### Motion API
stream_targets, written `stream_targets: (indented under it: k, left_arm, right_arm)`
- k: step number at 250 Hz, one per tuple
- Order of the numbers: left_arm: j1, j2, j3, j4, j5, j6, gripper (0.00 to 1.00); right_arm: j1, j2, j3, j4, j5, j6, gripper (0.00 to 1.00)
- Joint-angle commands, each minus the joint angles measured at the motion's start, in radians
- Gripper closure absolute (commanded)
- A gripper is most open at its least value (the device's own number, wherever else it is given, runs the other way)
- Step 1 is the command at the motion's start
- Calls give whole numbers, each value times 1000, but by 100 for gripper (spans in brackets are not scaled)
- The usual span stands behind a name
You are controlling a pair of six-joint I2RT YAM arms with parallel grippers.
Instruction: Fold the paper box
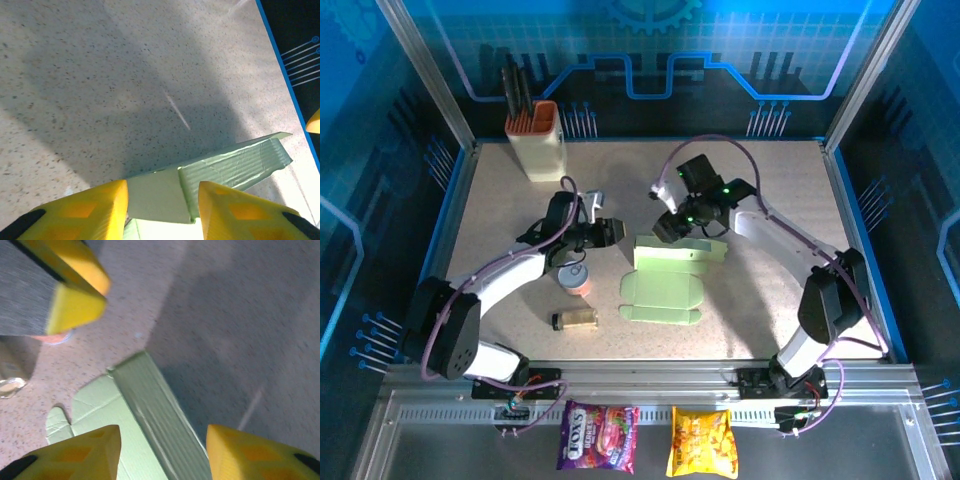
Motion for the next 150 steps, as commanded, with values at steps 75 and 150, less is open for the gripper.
stream_targets:
  k: [75,150]
  left_arm:
    - [-45,166,137,-129,139,31,61]
    - [-50,193,145,-155,161,35,68]
  right_arm:
    - [-77,-113,-182,80,21,307,62]
    - [-77,-113,-182,71,36,301,62]
